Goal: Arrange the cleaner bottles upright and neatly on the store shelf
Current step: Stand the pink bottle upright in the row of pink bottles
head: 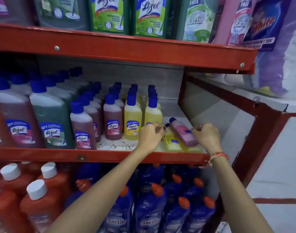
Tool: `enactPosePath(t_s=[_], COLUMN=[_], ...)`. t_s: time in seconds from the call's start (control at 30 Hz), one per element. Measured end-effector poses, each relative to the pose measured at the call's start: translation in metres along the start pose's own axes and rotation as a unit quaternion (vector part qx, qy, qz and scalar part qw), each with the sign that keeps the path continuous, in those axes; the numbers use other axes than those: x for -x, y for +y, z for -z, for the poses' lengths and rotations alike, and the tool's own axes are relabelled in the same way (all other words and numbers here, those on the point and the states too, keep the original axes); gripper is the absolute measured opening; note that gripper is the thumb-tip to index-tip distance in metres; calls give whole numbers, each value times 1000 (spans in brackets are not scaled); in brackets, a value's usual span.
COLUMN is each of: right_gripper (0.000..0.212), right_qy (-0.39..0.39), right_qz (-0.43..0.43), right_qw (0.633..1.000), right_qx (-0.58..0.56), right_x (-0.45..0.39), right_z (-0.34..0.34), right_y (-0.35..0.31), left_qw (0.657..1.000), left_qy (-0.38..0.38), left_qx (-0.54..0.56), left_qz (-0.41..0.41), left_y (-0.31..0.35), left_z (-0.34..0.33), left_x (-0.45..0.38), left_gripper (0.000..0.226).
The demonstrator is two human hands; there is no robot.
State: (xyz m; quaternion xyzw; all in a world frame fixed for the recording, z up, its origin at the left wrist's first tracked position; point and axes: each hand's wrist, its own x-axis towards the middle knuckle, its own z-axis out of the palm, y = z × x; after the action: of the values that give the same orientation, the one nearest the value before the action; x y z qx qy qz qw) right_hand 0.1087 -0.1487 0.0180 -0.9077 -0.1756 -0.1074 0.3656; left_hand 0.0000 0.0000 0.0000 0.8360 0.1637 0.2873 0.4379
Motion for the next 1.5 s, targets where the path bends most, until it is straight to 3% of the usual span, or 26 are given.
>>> enactPosePath(t_s=[0.17,0.3,0.37,0.53,0.6,0.67,0.8,0.93,1.23,1.37,1.5], right_gripper=[37,42,38,39,39,39,32,30,42,56,56], right_qy=[-104,-165,-196,-246,-260,-276,-294,-258,-227,-223,-235], right_qz=[-71,-106,-128,-141,-145,-144,-124,-97,1,32,49], right_qw=[992,967,943,910,901,889,867,865,889,901,902], right_qx=[-27,-162,-236,-303,-314,-336,-382,-418,-398,-371,-359], right_x=[-11,-23,-22,-19,-17,-11,7,25,53,62,62], right_z=[5,1,4,9,11,16,20,17,-45,-77,-92], right_y=[5,10,9,10,14,16,16,-1,-69,-87,-99], left_qw=[980,956,952,936,923,917,924,944,968,966,964], left_qy=[-30,-84,-73,-55,-62,-58,-84,-83,58,95,132], left_qx=[143,200,205,231,274,303,315,288,238,234,225], left_qz=[135,197,218,261,262,255,198,136,54,52,50], left_y=[5,15,16,12,14,15,13,6,-34,-57,-69], left_z=[-19,-25,-30,-32,-28,-26,-15,6,80,100,107], left_x=[-16,-24,-30,-38,-30,-22,-11,0,29,41,43], left_gripper=[27,12,4,23,21,34,45,45,48,47,46])
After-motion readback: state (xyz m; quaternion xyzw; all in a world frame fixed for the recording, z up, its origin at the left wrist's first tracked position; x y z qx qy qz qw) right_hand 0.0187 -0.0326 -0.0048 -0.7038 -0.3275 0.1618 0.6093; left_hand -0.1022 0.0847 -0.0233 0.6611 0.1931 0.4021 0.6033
